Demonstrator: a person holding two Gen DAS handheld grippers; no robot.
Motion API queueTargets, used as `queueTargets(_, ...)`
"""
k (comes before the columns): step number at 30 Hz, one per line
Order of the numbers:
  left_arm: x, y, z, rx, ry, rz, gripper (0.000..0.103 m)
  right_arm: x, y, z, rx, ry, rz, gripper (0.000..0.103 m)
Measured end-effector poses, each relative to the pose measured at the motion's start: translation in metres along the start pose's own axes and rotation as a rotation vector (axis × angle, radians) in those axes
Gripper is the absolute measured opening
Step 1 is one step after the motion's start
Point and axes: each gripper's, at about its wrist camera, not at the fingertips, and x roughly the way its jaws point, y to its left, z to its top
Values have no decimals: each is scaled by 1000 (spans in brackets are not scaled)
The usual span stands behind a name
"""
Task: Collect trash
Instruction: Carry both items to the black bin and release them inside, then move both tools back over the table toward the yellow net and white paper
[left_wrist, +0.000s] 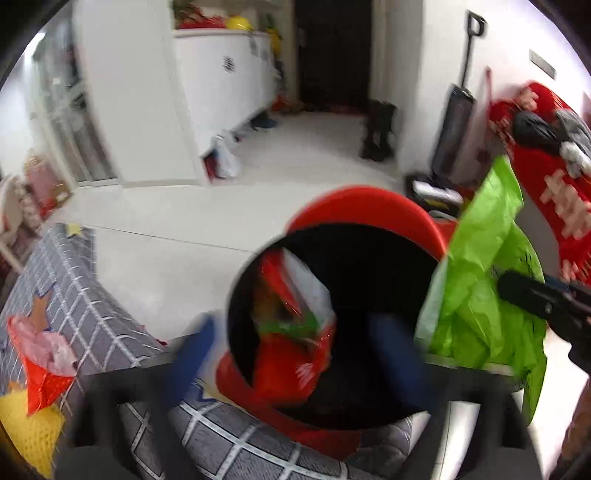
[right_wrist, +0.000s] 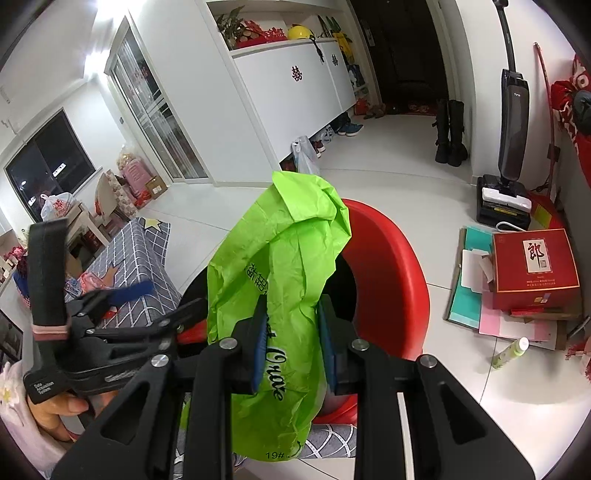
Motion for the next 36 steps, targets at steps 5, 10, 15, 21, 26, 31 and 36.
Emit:
queueTargets(5, -8, 11, -3, -16, -15, 13, 103, 11, 4, 5, -2, 20, 7, 28)
queueTargets(10, -36, 32, -15, -75, -66, 18, 103, 27, 17, 10, -39, 36, 5, 31)
queueTargets(15, -63, 47, -27, -103, -103, 28, 103, 37, 32, 8, -87, 52, -12, 58)
queueTargets(21, -94, 63, -48, -149, -137, 18, 103, 20, 52, 4, -160, 26, -33, 71)
queueTargets(26, -123, 77, -71, -176, -170, 34, 103, -5, 81, -3, -224, -17, -15, 85)
queueTargets(31, -155, 97, -99, -180, -210, 88, 103, -27, 120, -12, -296, -64, 4, 96)
queueTargets(36, -181, 118, -127, -197, -221, 145, 103, -41, 157, -24, -349, -91, 26, 99)
